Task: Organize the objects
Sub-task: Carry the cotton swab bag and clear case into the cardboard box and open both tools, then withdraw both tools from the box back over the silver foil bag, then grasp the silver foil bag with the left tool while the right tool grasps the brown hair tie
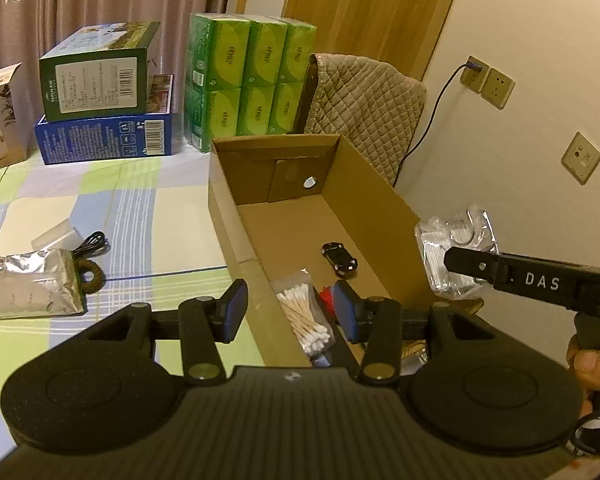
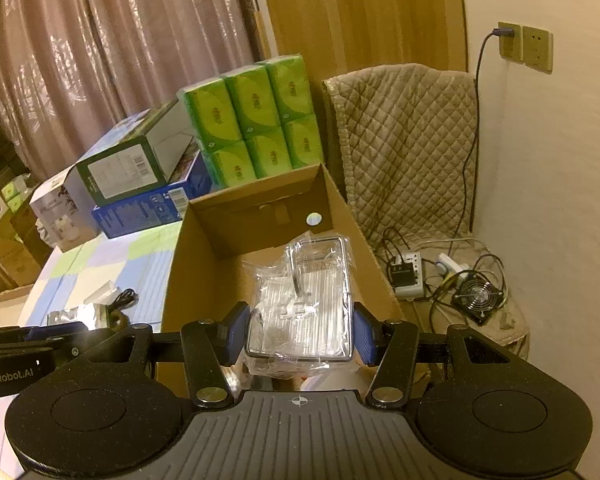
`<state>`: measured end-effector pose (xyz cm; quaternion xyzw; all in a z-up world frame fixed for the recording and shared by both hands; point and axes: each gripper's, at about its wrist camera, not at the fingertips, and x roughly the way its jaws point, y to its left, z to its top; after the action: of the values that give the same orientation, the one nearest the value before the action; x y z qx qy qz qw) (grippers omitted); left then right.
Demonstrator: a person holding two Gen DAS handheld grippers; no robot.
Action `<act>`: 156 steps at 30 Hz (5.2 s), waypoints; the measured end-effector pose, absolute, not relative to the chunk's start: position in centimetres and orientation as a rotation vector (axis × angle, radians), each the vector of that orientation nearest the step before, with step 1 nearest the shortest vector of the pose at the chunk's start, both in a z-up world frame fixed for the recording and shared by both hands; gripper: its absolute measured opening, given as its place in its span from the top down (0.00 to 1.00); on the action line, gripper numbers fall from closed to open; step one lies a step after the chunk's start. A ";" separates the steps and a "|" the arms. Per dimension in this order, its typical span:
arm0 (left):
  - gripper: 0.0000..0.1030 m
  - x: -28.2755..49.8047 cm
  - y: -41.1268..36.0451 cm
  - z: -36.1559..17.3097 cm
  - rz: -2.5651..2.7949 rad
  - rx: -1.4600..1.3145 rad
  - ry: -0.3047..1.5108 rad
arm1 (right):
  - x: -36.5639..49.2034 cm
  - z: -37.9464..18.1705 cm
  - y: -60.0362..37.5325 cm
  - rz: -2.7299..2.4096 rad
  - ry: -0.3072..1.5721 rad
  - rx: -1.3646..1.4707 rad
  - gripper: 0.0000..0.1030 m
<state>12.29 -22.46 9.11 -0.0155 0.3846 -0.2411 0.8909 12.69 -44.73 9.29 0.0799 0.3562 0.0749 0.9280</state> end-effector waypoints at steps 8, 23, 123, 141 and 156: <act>0.54 11.8 -21.9 8.9 -0.477 -0.016 0.795 | 13.2 8.4 -43.8 0.167 0.756 0.162 0.51; 0.42 11.6 -20.4 8.0 -0.455 -0.041 0.812 | 13.5 8.0 -43.4 0.165 0.759 0.162 0.29; 0.20 27.2 -1.5 -7.1 -0.802 1.049 0.725 | 25.8 -4.8 -14.6 0.643 0.939 -0.372 0.41; 0.70 28.0 4.4 -4.0 -0.562 0.668 1.009 | 27.8 -8.0 -11.1 0.666 0.964 -0.273 0.41; 0.31 28.9 1.6 -6.1 -0.576 0.733 0.946 | 29.0 -9.9 -10.1 0.591 0.928 -0.250 0.85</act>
<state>28.87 1.57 -6.06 0.3402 0.4389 -0.2673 0.7875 28.99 -10.10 -9.87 -0.1184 0.4400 0.2800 0.8450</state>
